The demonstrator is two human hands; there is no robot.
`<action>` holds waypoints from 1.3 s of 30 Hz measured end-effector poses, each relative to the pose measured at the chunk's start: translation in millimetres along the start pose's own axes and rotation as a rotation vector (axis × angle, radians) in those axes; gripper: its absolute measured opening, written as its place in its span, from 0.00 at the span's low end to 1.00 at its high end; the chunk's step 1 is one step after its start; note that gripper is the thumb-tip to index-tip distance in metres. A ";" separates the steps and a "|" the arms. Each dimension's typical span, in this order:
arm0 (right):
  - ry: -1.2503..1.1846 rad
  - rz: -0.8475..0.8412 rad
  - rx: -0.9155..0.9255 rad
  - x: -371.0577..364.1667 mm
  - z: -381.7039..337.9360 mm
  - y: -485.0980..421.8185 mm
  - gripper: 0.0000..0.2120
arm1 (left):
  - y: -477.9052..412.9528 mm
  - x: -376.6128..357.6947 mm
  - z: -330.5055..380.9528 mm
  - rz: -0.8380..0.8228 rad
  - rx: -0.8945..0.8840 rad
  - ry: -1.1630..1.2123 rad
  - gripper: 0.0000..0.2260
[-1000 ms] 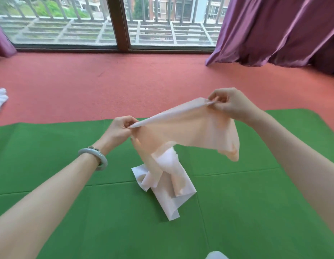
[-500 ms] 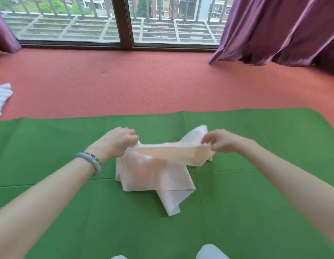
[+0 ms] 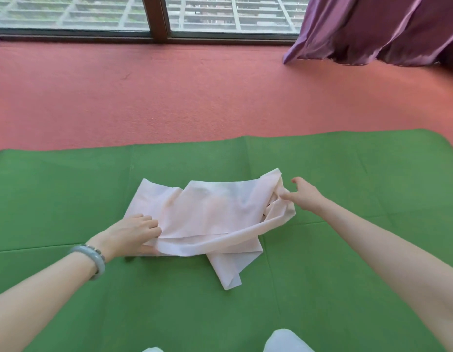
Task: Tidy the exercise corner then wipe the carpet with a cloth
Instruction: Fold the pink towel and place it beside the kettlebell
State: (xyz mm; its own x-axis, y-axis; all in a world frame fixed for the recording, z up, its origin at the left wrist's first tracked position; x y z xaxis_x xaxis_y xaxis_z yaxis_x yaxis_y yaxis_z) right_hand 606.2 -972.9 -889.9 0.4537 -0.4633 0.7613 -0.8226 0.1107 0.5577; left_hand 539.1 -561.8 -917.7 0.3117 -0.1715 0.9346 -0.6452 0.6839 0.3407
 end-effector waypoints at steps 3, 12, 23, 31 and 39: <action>-0.081 -0.107 -0.164 -12.5 3.1 -11.2 0.32 | -8.6 2.5 6.4 0.125 0.059 0.134 0.29; -0.624 -0.078 0.271 33.7 -42.5 4.8 0.24 | -83.5 67.1 38.8 0.375 0.341 0.867 0.10; -0.737 -0.483 0.531 47.9 -77.6 64.3 0.27 | -125.0 154.0 85.4 0.393 0.396 2.071 0.19; -0.962 -0.423 0.308 39.0 -94.8 59.3 0.12 | -102.5 158.2 72.2 0.803 0.565 1.866 0.02; -1.054 -0.477 0.123 36.7 -102.5 60.1 0.22 | -80.4 170.6 56.6 0.880 0.485 1.911 0.07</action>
State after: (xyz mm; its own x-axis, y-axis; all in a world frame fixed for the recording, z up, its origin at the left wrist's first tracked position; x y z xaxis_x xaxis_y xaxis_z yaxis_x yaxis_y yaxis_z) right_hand 608.5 -893.1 -794.5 0.2638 -0.9432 -0.2018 -0.6992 -0.3311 0.6336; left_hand 604.6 -686.2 -779.9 -0.1521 0.9462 -0.2855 -0.9589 -0.0712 0.2746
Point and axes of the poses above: each hand's wrist, its own y-axis away from the middle knuckle, its own x-axis out of the back of the hand, z = x × y, the point moved 2 cm from there along -y, towards the middle knuckle, and after that the axes turned 9 degrees about y, right-handed, at the moved point
